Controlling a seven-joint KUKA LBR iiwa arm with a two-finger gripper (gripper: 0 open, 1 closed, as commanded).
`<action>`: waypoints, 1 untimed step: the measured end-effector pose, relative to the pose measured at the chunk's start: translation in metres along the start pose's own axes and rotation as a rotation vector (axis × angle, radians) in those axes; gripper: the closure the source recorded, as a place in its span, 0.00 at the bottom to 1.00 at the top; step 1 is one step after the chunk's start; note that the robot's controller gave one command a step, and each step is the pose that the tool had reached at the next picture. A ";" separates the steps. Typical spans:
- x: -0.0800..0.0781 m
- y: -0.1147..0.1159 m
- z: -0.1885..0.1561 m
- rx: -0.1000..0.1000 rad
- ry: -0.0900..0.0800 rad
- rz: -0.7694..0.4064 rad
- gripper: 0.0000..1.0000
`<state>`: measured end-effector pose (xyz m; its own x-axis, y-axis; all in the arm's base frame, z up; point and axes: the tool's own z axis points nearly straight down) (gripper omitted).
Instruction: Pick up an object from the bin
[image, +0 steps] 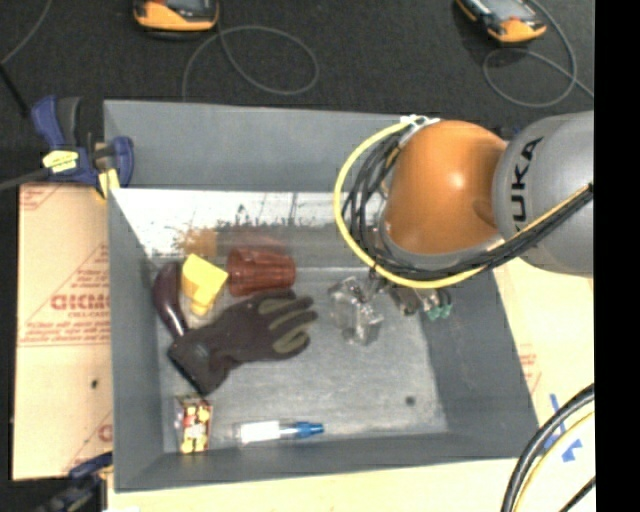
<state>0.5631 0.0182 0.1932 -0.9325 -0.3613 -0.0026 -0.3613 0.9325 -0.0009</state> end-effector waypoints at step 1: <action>0.000 0.000 0.000 -0.001 0.000 0.001 0.00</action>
Offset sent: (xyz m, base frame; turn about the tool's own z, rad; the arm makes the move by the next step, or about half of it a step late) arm 0.0000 0.0000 0.0000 0.0000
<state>0.5629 0.0186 0.1928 -0.9330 -0.3600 -0.0021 -0.3600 0.9330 0.0004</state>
